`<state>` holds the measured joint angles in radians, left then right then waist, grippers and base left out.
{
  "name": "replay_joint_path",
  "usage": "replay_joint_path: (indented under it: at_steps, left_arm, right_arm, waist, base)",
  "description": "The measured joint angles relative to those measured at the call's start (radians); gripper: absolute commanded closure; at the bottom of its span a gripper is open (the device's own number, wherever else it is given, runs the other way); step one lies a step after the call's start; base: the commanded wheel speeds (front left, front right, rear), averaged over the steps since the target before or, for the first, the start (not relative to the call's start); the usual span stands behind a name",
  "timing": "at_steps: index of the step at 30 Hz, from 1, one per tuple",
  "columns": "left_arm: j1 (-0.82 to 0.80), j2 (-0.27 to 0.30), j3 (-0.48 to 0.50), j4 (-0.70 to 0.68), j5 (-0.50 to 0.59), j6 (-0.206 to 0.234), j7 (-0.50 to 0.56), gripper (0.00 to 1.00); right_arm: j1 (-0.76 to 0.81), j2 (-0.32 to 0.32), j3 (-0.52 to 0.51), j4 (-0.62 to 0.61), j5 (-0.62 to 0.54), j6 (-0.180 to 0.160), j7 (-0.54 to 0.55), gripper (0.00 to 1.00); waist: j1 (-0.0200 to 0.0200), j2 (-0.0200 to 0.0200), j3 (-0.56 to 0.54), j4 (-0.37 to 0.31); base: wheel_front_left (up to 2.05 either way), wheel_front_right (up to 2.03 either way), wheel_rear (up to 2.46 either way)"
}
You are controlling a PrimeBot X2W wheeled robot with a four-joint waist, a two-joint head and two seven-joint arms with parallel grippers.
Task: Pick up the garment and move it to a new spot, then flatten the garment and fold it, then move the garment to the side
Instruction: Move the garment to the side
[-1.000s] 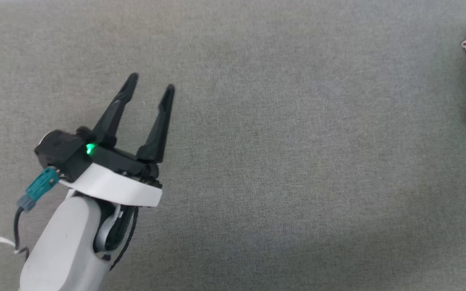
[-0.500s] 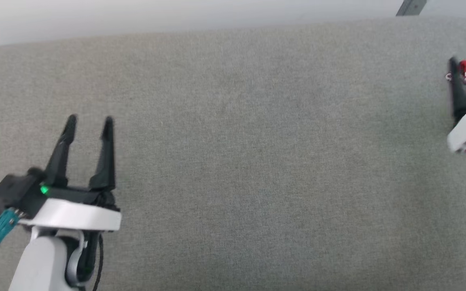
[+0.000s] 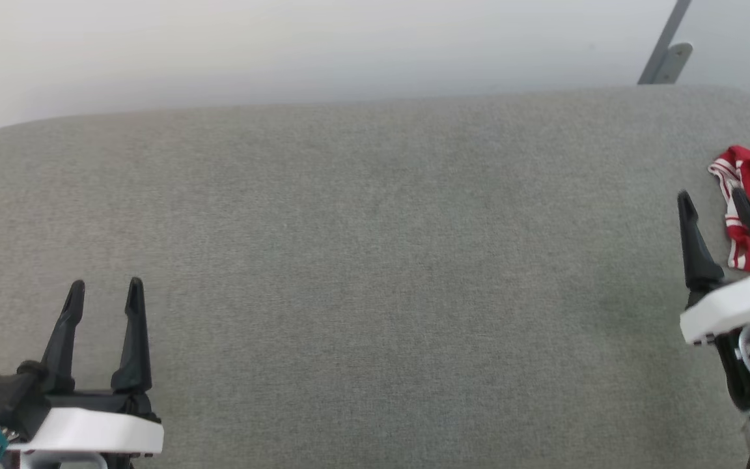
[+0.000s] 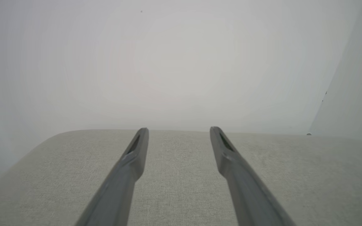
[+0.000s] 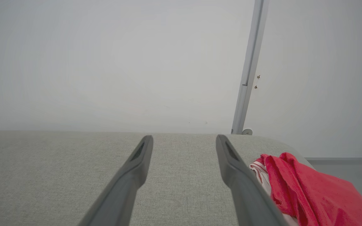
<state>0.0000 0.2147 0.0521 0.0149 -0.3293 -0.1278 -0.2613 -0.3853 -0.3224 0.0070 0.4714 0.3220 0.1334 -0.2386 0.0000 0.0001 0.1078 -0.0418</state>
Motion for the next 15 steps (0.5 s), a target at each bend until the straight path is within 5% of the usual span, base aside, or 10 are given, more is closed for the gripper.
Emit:
replay_joint_path:
  at_steps: [15]
  left_arm:
    - [0.142, -0.036, 0.052, -0.059, 0.027, 0.0, 0.0, 0.0]
  right_arm:
    - [0.278, 0.126, -0.139, -0.203, -0.025, -0.001, -0.018, 0.0]
  waist:
    - [0.0, 0.0, -0.096, 0.051]
  base:
    - [0.0, 0.0, 0.0]
